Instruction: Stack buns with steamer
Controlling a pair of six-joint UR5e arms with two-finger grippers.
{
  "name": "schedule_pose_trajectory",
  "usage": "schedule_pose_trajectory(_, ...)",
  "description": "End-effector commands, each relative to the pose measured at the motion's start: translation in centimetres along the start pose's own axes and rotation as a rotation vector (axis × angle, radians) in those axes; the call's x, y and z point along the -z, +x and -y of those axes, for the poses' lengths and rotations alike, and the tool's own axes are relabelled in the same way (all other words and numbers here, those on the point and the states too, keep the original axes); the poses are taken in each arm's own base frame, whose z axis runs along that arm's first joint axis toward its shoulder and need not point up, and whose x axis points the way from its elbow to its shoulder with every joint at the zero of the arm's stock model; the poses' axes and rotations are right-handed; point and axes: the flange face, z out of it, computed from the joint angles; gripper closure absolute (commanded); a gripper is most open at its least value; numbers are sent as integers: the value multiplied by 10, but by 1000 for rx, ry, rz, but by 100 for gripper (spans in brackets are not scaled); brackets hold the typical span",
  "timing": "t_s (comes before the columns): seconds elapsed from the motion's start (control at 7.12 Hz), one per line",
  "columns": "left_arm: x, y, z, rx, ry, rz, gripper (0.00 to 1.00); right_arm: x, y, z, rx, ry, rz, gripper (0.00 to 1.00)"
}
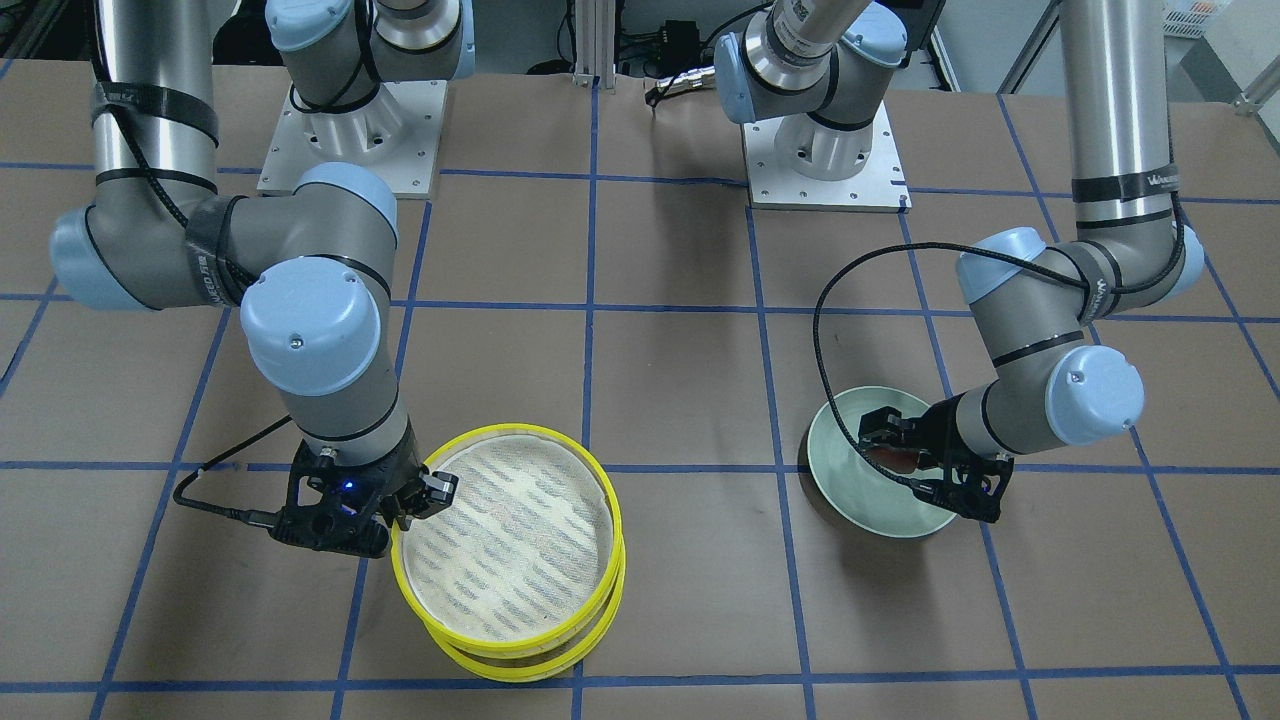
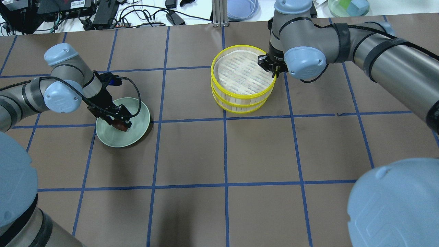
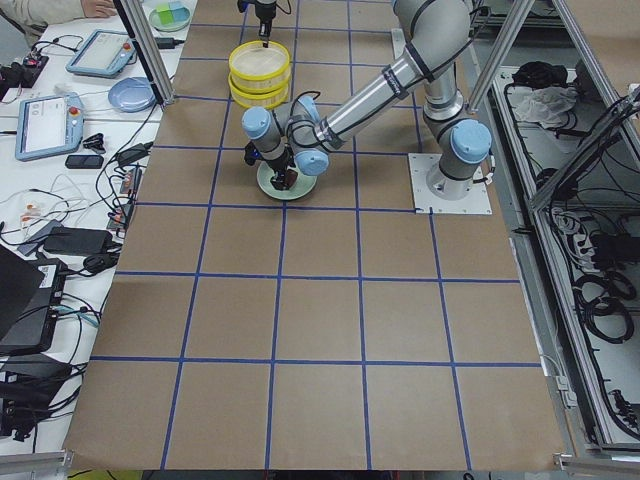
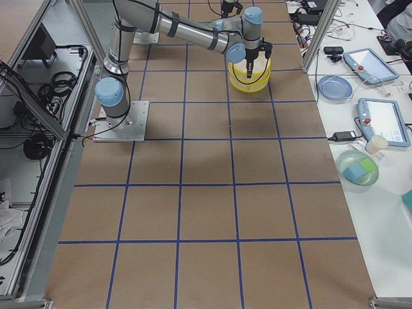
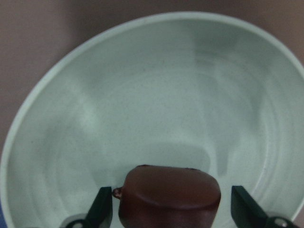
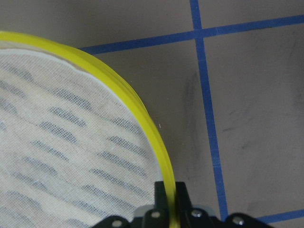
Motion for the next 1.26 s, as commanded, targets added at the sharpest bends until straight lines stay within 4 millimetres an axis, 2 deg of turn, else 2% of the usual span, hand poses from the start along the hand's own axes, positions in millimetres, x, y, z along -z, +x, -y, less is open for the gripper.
schedule_pose_trajectory(0.0,1,-4,2,-12,3,28,100,2,-2,2,-4,25,10,100)
schedule_pose_trajectory(0.28,9,-11,14,-2,69,72,100,3,-2,3,-5,35,13,100)
schedule_pose_trajectory(0.56,54,-20,28,51,138,143,100,-2,-3,6,-11,47,15,100)
schedule_pose_trajectory(0.7,68,-21,26,98,146,178,100,-2,-3,6,-11,47,15,100)
schedule_pose_trajectory(1.12,85,-14,23,342,204,161,100,-1,-3,7,-12,60,18,100)
